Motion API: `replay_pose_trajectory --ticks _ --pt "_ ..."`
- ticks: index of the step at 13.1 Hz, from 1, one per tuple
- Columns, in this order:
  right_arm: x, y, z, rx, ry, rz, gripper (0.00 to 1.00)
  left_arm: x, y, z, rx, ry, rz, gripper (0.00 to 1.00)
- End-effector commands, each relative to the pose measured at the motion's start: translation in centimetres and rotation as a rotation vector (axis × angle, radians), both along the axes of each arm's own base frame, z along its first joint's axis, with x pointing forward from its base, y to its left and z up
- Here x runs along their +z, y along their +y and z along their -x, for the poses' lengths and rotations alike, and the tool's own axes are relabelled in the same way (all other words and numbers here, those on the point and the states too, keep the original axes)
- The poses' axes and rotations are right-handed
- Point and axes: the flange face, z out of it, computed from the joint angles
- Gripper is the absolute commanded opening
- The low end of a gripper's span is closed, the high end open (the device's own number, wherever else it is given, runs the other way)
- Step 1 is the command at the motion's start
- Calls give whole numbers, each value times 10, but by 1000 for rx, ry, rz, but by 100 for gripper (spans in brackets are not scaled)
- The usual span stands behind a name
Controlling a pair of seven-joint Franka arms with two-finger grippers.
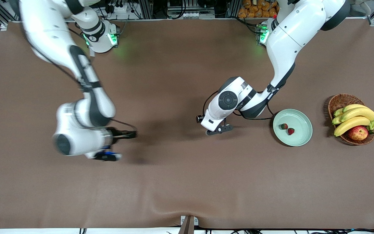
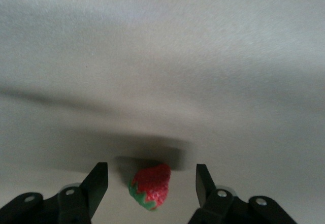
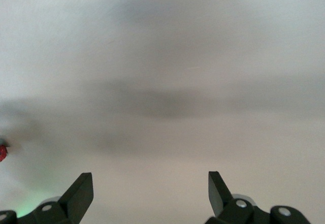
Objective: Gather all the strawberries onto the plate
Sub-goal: 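Grasp the third strawberry with the left gripper while the right arm retracts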
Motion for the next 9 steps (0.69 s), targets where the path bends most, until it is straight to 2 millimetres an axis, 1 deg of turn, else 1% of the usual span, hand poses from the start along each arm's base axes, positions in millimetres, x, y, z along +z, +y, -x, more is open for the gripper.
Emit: replay_pose_trajectory --ticks 1,2,3,4,5,6,7,8,9 --pt "86 -42 10 46 -93 122 100 -11 -5 6 2 -16 -31 72" --pt "120 -50 14 73 -154 187 100 -11 -4 6 3 -15 -32 62" --pt "148 -55 19 87 -192 223 100 -10 -4 5 4 -18 -31 45" --pt "169 -58 27 92 -199 238 100 -9 -5 4 3 -20 -29 29" --pt "191 -71 35 91 -204 248 100 -9 -5 4 3 -20 -29 16" --pt "206 -86 40 107 -208 261 100 -6 -5 4 1 -24 -28 2" --pt "220 -100 45 148 -223 278 100 -5 -3 3 5 -22 -32 0" --pt "233 -117 50 182 -234 298 100 4 3 -3 14 -31 -35 0" --pt "243 -135 53 174 -242 313 100 18 12 -9 13 -40 -47 0"
